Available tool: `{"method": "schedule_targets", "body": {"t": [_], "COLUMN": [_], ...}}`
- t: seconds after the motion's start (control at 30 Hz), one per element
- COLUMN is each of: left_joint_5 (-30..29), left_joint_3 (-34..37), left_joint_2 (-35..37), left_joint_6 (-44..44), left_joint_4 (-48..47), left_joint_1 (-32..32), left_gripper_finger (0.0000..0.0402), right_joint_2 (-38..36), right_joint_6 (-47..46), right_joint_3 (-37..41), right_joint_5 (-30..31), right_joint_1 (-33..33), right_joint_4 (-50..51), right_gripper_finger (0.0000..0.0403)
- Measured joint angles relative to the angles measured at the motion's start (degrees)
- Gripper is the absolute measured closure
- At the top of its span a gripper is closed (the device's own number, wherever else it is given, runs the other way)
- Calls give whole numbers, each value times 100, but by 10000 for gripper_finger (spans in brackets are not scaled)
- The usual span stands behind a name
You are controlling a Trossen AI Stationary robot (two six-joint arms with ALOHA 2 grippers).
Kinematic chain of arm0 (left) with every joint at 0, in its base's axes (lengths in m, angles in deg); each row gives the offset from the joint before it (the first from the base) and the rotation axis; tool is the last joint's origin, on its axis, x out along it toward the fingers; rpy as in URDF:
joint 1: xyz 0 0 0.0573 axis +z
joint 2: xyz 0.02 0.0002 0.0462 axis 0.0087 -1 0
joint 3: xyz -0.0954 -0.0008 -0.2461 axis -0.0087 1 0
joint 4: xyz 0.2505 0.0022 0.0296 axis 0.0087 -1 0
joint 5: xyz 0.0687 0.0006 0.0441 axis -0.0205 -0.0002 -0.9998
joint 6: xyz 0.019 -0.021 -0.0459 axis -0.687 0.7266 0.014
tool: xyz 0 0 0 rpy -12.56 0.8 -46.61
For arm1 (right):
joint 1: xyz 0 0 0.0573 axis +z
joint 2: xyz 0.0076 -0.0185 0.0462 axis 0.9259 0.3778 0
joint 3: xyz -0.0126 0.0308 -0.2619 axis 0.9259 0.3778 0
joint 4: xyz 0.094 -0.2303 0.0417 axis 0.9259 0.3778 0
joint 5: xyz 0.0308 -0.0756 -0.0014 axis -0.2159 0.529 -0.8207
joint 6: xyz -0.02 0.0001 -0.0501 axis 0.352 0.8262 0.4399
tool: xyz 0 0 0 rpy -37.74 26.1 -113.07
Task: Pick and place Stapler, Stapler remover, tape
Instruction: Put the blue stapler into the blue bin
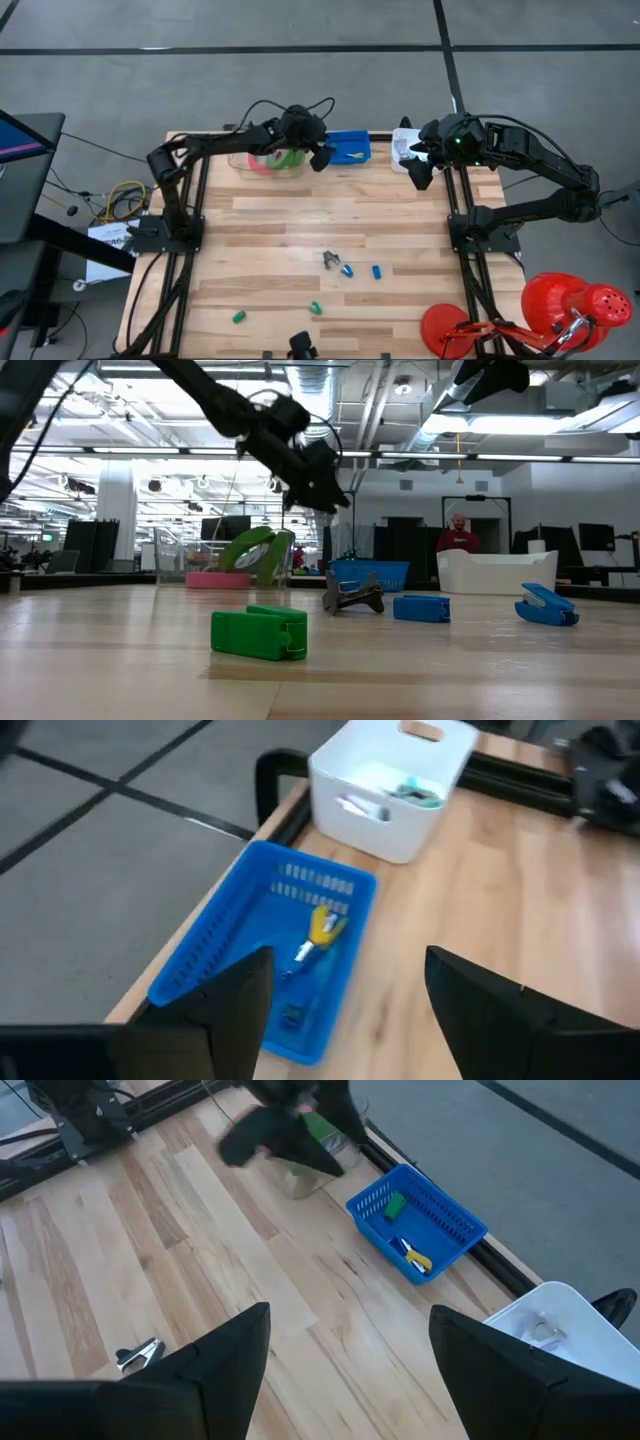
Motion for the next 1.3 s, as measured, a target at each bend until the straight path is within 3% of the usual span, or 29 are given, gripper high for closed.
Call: {"method": "schedule_targets", "body": {"t": [0.23,0.47,0.8,1.07,1.3], "left_joint_5": [2,53,846,835,589], "left_joint_3": [-4,42,1144,2057,2284], "left_joint_2": [792,1493,2807,3746,3903], "left_joint_6": [-437,-435,-291,-256,-185], "left_joint_4": [-895,-1151,-1163,-1175,-1172], "left_joint_1": [-417,-806,-1621,-2632,-3264], "left_gripper_finger": [152,153,157,173,187], "right_joint_2": [0,2,2,2,2], "right_joint_6": [122,147,145,140,129], "right_joint_3": [0,0,0,0,0], "right_joint_5": [-2,-2,-5,-4,0], "right_joint_1": [2,2,159,447,600], "right_joint_4": [0,-15,-22,-26,-27], "right_gripper_finger": [138,138,138,138,138]}}
